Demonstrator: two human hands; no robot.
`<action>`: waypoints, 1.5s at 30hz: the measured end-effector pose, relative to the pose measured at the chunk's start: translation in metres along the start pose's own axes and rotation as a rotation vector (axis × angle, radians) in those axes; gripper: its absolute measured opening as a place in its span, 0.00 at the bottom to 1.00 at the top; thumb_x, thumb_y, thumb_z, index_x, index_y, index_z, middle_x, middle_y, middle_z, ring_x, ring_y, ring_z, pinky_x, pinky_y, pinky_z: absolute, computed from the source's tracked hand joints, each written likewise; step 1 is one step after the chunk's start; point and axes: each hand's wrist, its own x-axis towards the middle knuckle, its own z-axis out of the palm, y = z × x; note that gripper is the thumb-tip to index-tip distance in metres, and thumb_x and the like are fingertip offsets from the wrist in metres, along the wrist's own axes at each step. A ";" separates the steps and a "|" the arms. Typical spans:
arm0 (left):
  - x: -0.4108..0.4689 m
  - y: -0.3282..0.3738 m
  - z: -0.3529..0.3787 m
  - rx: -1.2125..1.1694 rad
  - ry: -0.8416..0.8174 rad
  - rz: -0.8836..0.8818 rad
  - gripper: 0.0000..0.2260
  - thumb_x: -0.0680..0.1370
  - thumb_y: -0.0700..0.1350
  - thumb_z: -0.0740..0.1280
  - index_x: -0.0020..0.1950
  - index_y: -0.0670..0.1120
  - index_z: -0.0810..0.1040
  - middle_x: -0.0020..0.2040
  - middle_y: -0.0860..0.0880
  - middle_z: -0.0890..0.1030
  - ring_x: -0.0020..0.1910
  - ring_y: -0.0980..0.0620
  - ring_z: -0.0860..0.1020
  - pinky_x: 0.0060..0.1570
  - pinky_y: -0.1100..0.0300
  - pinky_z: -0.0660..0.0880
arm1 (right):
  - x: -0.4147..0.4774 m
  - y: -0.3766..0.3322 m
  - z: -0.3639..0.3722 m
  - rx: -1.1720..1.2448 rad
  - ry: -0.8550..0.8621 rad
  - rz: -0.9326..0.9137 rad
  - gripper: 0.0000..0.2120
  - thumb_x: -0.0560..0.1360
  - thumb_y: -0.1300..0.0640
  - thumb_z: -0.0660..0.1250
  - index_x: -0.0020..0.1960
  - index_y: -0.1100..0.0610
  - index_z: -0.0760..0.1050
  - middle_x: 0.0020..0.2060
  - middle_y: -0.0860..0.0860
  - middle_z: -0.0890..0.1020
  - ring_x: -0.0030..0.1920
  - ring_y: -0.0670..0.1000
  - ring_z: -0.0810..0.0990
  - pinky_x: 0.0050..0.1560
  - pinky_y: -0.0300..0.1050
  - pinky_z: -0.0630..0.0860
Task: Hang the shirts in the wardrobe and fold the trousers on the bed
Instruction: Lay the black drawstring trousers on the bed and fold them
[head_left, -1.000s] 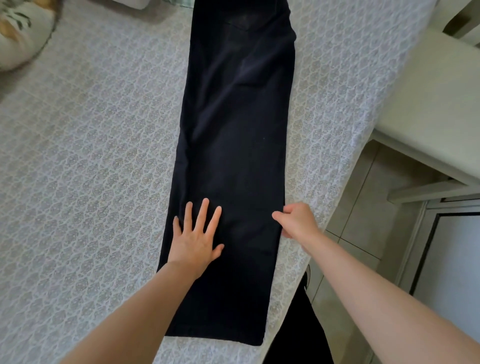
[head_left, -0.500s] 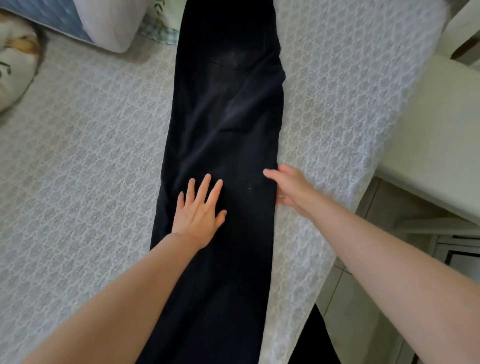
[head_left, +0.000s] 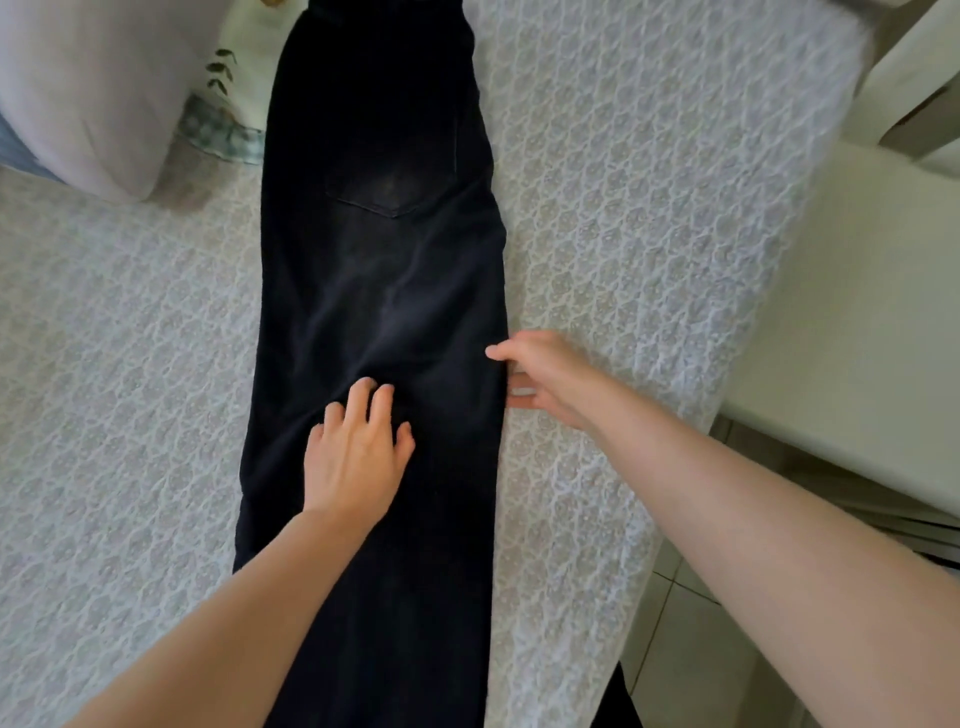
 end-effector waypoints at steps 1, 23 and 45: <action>0.010 -0.001 -0.005 -0.015 0.052 0.015 0.23 0.78 0.49 0.67 0.70 0.40 0.72 0.66 0.41 0.73 0.51 0.38 0.76 0.44 0.45 0.76 | 0.004 -0.013 -0.003 0.059 -0.031 -0.014 0.08 0.77 0.59 0.65 0.55 0.57 0.79 0.45 0.52 0.84 0.45 0.52 0.83 0.49 0.51 0.81; 0.115 0.016 0.008 -0.177 -0.242 -0.095 0.38 0.73 0.70 0.37 0.78 0.55 0.31 0.77 0.53 0.28 0.76 0.42 0.29 0.74 0.37 0.40 | 0.064 -0.085 0.015 0.060 -0.026 0.142 0.20 0.76 0.50 0.70 0.63 0.60 0.76 0.56 0.54 0.82 0.55 0.54 0.81 0.56 0.50 0.79; 0.113 0.023 0.003 -0.206 -0.222 -0.109 0.34 0.80 0.64 0.47 0.79 0.56 0.33 0.79 0.53 0.31 0.77 0.42 0.30 0.74 0.35 0.41 | 0.078 -0.089 -0.073 -0.945 0.303 -0.307 0.14 0.79 0.47 0.65 0.41 0.56 0.74 0.31 0.47 0.77 0.30 0.50 0.75 0.36 0.43 0.73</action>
